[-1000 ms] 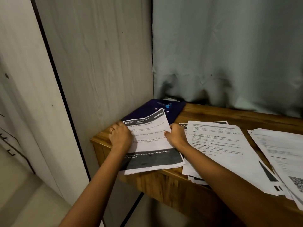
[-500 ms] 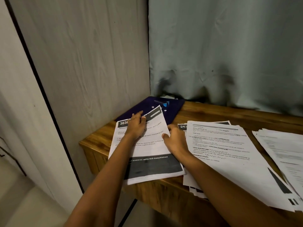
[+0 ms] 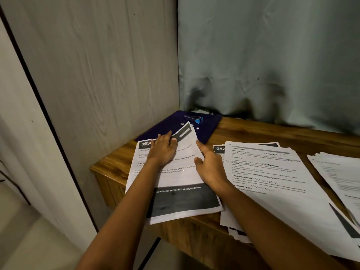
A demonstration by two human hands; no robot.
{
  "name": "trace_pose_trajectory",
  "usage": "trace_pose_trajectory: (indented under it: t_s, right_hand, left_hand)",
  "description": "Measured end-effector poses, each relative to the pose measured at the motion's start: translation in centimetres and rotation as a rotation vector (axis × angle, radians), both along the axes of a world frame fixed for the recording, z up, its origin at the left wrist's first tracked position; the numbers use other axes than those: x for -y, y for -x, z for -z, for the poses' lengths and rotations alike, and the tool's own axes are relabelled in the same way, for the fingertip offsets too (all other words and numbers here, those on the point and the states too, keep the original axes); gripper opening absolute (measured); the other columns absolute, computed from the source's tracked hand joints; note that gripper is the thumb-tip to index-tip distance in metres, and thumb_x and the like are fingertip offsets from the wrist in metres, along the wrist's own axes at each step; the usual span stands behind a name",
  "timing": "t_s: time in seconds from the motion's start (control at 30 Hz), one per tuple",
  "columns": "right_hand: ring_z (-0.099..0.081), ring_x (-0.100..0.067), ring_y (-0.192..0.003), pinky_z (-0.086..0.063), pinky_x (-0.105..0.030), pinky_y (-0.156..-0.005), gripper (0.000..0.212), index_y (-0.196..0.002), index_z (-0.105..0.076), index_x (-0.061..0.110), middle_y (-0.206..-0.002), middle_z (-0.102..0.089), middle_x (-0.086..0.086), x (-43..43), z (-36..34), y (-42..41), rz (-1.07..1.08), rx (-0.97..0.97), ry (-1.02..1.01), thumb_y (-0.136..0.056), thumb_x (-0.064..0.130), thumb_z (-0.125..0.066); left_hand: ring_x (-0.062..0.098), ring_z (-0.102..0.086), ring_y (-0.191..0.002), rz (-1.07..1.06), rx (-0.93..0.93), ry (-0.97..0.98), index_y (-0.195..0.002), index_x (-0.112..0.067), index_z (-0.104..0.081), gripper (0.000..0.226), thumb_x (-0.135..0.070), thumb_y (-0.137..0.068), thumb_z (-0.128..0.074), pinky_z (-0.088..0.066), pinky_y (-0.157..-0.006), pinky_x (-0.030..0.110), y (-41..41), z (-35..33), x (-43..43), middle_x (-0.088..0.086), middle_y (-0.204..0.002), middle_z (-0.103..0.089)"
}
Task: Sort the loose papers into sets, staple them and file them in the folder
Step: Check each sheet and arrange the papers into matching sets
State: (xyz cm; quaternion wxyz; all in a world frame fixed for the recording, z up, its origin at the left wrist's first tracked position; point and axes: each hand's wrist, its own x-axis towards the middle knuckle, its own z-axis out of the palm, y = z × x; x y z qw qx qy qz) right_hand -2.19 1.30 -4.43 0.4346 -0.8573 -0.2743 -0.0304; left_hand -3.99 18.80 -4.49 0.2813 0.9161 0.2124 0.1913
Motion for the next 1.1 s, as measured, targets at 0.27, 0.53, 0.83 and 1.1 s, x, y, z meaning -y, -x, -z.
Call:
trace_pose_trajectory:
  t_s: [0.27,0.53,0.83,1.1]
  right_hand:
    - [-0.053,-0.023,-0.113,-0.043,-0.034,-0.101,0.042,-0.130,-0.058,0.031,-0.125,-0.052,-0.005,0.0,0.0,0.1,-0.015,0.088,0.002,-0.094,0.010,-0.053]
    - [-0.051,-0.019,-0.111,-0.044,-0.029,-0.101,0.043,-0.131,-0.056,0.028,-0.126,-0.045,-0.002,0.1,-0.3,0.5,-0.047,0.108,0.018,-0.095,0.006,-0.051]
    - [-0.039,-0.023,-0.133,-0.033,-0.027,-0.107,0.064,-0.150,-0.023,0.008,-0.147,-0.031,-0.007,-0.2,-0.6,0.2,0.013,0.010,0.067,-0.094,0.011,-0.054]
    - [-0.046,-0.020,-0.124,-0.037,-0.027,-0.104,0.055,-0.145,-0.039,0.018,-0.136,-0.039,-0.004,0.0,-0.3,0.1,-0.007,0.038,-0.001,-0.093,0.009,-0.056]
  left_hand:
    - [0.026,-0.043,-0.130,0.015,0.265,0.509,-0.143,-0.028,-0.037,0.062,-0.063,-0.092,-0.028,-0.033,-0.092,0.032,2.0,-1.8,2.0,0.003,-0.142,-0.046]
    - [0.019,-0.051,-0.120,0.035,0.305,0.506,-0.138,-0.026,-0.041,0.051,-0.048,-0.093,-0.050,-0.042,-0.098,0.034,1.5,-1.3,0.9,0.000,-0.131,-0.055]
    - [0.011,-0.050,-0.103,-0.005,0.303,0.479,-0.143,-0.027,-0.035,0.048,-0.033,-0.097,-0.051,-0.041,-0.091,0.030,1.2,-1.2,1.1,0.003,-0.132,-0.054]
    - [0.016,-0.055,-0.109,0.010,0.311,0.512,-0.141,-0.026,-0.038,0.048,-0.037,-0.096,-0.051,-0.042,-0.087,0.029,1.3,-1.1,1.0,0.003,-0.130,-0.057]
